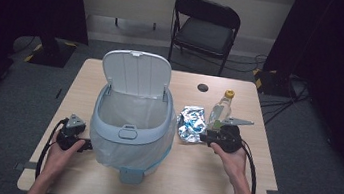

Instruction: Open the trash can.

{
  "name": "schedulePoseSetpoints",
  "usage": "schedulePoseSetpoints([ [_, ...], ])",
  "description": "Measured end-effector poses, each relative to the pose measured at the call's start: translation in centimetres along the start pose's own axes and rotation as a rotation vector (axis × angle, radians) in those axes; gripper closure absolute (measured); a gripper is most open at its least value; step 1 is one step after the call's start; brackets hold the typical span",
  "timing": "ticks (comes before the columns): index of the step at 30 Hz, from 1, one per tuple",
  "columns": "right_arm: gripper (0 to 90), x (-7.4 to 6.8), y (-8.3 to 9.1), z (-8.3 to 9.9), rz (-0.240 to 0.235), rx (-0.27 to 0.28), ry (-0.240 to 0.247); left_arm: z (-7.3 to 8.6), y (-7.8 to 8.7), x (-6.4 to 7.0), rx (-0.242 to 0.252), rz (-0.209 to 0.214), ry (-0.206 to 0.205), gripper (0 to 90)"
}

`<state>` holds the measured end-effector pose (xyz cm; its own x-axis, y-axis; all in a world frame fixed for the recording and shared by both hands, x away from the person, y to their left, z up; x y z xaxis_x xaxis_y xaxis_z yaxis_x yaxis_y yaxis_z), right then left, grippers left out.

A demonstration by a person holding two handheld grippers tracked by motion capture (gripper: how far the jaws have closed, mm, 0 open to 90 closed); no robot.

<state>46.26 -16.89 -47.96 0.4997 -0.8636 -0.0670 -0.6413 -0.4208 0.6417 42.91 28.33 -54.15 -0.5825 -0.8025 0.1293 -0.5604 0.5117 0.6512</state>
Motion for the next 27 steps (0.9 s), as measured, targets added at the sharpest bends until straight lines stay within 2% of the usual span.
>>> schedulePoseSetpoints([
  [5,61.6,1.0,-1.7,0.9,0.047,-0.023,-0.018,0.0,0.0,0.0,0.0,0.0,0.001,21.9],
  [7,62.1,1.3,-2.0,0.9,0.047,-0.012,-0.053,0.0,0.0,0.0,-0.001,0.0,0.0,21.9],
  [9,63.4,1.5,-2.3,1.0,0.069,-0.012,-0.061,0.0,0.0,0.0,0.0,0.0,0.001,21.9],
  [11,63.6,1.6,-2.7,1.2,0.072,-0.02,-0.076,0.0,0.0,0.0,0.0,0.0,0.0,21.9],
  [17,59.6,2.0,-3.9,1.8,0.129,-0.052,-0.045,0.0,0.0,0.0,-0.001,0.0,0.0,21.9],
  [23,50.9,1.9,-4.9,2.5,0.145,-0.061,-0.037,0.0,0.0,0.0,0.0,0.0,0.0,21.8],
  [27,52.5,1.7,-5.2,2.5,0.163,-0.047,-0.028,0.0,0.0,0.0,0.0,0.0,0.0,21.9],
])
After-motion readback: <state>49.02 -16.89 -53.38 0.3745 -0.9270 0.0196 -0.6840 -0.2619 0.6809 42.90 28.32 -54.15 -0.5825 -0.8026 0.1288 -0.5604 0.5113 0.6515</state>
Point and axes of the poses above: each handheld gripper's, and its own axes: y roughly backward along the jaws, z roughly out of its underside, x roughly to its right, the point moved 6 cm from there along -y, roughly forward along the jaws, and after that the axes turned 11 degrees about z, right-handed, at the moved point
